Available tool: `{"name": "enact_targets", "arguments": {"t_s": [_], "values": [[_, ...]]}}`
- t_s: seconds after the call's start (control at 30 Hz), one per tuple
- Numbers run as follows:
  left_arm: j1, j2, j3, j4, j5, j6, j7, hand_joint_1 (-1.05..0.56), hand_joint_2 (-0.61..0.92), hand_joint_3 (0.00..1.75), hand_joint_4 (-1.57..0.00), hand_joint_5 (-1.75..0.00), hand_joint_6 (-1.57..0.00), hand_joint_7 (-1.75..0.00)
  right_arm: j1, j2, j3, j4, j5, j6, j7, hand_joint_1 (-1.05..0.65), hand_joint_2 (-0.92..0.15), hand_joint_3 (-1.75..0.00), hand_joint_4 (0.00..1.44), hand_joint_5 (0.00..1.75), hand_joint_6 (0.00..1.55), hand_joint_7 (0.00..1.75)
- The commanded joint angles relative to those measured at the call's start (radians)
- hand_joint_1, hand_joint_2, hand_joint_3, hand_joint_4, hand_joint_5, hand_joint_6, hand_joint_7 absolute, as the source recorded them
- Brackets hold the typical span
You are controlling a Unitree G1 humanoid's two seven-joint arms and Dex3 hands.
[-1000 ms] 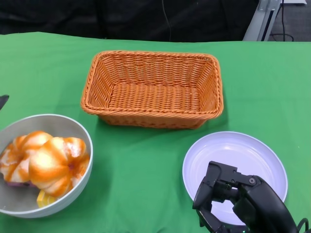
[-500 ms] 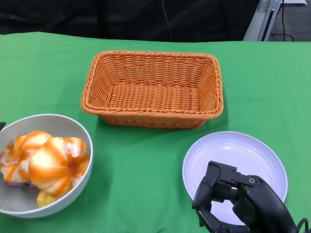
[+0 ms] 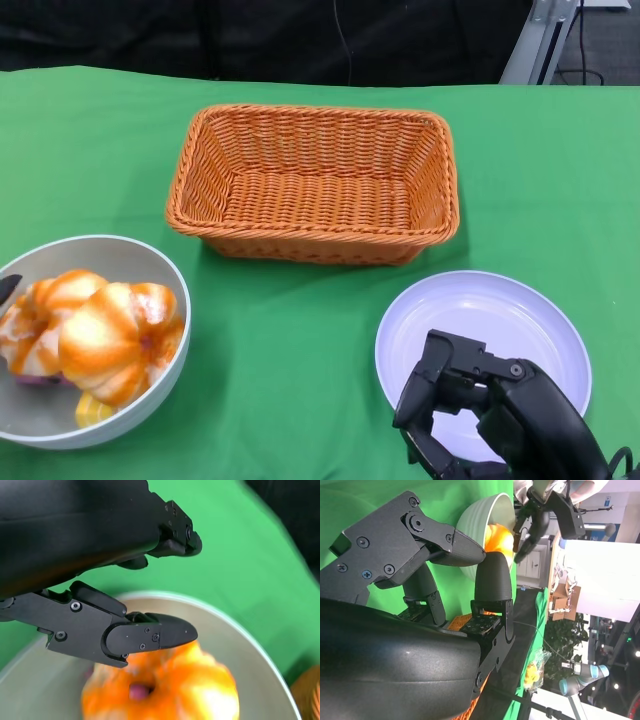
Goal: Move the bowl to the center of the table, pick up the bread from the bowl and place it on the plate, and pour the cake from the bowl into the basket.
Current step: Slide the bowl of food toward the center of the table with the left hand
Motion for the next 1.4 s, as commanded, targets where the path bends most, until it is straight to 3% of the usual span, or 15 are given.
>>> {"name": "enact_targets", "arguments": {"t_s": [0.03,0.37,0.9,1.03,1.4], "values": [[-0.021,-0.006,0.053,-0.024,-0.087,0.108,-0.08,-0.65,0.92,0.55,-0.01,-0.05,-0.06,0.0,-0.002,-0.002,-0.001,-0.009,0.0,0.014,-0.005,-0.27,-0.51,-1.05,0.69,1.67,0.66,1.43],[0.027,-0.062,0.067,-0.204,-0.144,0.296,-0.065,-0.61,0.92,0.58,-0.06,-0.03,-0.08,-0.03,-0.003,0.002,-0.002,-0.003,-0.003,0.007,-0.005,-0.28,-0.5,-1.06,0.71,1.67,0.66,1.43],[0.128,-0.086,0.035,-0.492,-0.143,0.483,-0.054,-0.62,0.92,0.59,-0.06,-0.02,-0.07,-0.01,-0.001,0.008,0.0,-0.001,-0.013,-0.003,-0.011,-0.28,-0.5,-1.06,0.7,1.67,0.66,1.43],[0.192,-0.09,0.022,-0.661,-0.186,0.594,-0.125,-0.6,0.92,0.61,-0.02,0.0,-0.01,0.0,-0.009,0.012,0.0,0.01,-0.011,-0.016,-0.008,-0.29,-0.49,-1.08,0.71,1.68,0.67,1.44],[0.244,-0.105,0.018,-0.805,-0.232,0.713,-0.135,-0.59,0.92,0.6,-0.03,-0.01,-0.02,0.0,-0.013,0.01,0.001,0.014,-0.018,-0.023,-0.01,-0.31,-0.48,-1.08,0.72,1.68,0.67,1.45]]}}
